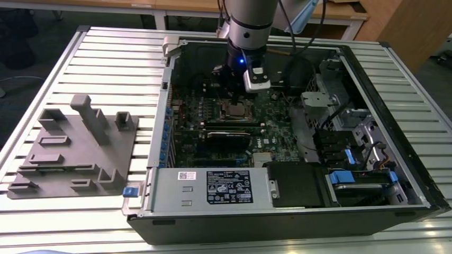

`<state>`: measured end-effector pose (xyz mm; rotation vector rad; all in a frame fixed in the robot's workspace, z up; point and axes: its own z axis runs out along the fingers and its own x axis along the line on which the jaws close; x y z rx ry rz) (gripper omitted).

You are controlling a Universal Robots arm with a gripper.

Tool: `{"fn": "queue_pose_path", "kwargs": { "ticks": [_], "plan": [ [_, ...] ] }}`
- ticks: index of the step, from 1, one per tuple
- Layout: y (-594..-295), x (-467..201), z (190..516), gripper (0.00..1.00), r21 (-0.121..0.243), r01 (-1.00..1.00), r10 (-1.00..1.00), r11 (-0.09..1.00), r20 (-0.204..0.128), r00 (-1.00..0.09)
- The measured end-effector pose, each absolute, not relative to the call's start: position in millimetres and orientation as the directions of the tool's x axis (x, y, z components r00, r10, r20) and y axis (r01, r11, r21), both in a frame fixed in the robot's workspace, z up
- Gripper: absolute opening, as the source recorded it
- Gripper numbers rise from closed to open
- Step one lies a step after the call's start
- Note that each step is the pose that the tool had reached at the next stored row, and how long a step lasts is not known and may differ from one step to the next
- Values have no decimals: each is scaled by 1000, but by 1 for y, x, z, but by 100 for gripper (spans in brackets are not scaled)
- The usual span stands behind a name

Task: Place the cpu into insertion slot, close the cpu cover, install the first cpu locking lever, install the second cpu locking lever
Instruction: 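Close the cpu cover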

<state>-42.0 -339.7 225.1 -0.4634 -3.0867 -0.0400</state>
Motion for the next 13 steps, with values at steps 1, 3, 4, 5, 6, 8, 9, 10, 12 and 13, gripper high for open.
{"fn": "queue_pose_path", "kwargs": {
  "ticks": [1, 3, 4, 5, 6, 8, 9, 10, 12, 13],
  "plan": [
    [-340, -42, 225, 11, 22, 277, 276, 961, 24, -961],
    [-340, -42, 224, 11, 22, 242, 241, 970, 24, -970],
    [-340, -42, 224, 11, 23, 224, 224, 974, 24, -974],
    [-340, -42, 223, 11, 22, 207, 207, 978, 23, -978],
    [-340, -42, 223, 11, 23, 190, 189, 982, 23, -982],
    [-340, -42, 222, 11, 23, 158, 157, 987, 22, -987],
    [-340, -42, 221, 11, 23, 144, 143, 989, 21, -989],
    [-340, -42, 221, 11, 23, 131, 131, 991, 20, -991],
    [-340, -42, 221, 11, 23, 124, 123, 992, 20, -992],
    [-340, -42, 221, 11, 23, 124, 123, 992, 20, -992]
  ]
}}
